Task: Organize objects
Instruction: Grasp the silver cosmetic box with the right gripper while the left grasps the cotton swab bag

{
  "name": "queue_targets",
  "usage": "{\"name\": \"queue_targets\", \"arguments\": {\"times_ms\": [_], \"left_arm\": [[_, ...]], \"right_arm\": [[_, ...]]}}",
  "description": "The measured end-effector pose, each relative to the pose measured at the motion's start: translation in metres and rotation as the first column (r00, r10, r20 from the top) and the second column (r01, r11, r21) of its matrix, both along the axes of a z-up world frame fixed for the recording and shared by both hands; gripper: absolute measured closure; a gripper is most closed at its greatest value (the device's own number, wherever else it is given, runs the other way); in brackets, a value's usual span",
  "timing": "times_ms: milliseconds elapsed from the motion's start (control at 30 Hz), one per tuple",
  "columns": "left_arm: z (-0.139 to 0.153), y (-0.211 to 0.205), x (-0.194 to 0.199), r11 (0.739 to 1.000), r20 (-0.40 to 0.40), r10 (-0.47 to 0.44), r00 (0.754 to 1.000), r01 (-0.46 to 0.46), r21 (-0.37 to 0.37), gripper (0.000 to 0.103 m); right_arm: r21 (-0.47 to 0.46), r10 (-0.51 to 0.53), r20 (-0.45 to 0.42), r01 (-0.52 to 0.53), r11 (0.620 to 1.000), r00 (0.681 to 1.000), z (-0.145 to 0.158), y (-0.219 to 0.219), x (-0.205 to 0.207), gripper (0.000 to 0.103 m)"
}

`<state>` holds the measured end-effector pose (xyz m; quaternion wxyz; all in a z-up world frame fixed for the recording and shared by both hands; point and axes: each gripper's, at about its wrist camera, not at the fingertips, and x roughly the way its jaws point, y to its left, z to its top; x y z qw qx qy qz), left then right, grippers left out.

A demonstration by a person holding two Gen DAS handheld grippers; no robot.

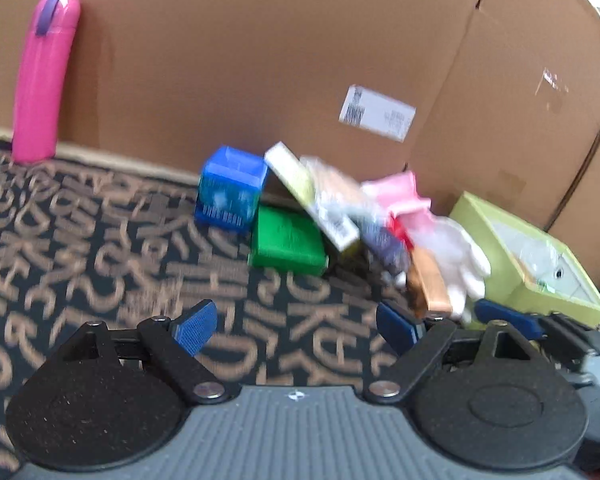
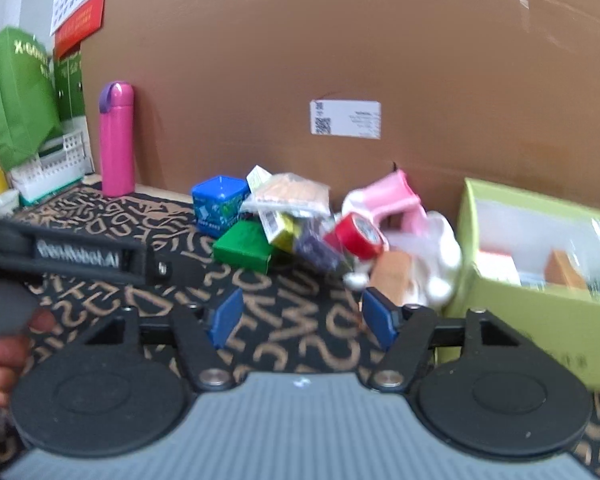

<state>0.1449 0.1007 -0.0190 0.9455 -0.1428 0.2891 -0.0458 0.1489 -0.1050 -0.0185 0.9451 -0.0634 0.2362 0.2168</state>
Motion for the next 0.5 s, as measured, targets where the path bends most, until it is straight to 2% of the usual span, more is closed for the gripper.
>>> {"name": "queue_targets", "arguments": {"times_ms": [167, 367, 467, 500], "left_arm": [[0.015, -0.003, 0.033, 1.0, 0.032, -0.005, 0.999, 0.005, 0.024, 0.013], [0.016, -0.013, 0.076, 0.999, 0.027, -0.036, 0.999, 0.036, -0.003, 0.013], [0.016, -0.015, 0.089, 0.999, 0.03, -0.036, 0.999, 0.036, -0.008, 0.017], [0.016, -0.015, 0.092, 0.999, 0.031, -0.039, 0.999, 0.04, -0.013, 0.028]], "right_arm": [[-0.106, 0.026, 0.024, -0.023, 0.994, 0.999, -0.009, 0.022, 0.035, 0.051], [-0.177, 0.007, 0.084, 0.008, 0.984, 0.996, -0.019, 0.034, 0.06, 0.052], [-0.203, 0.025, 0.101, -0.004, 0.979, 0.995, -0.021, 0.036, 0.065, 0.067], [-0.205, 0.038, 0.102, -0.016, 0.979, 0.994, -0.021, 0.037, 0.065, 0.073]]}}
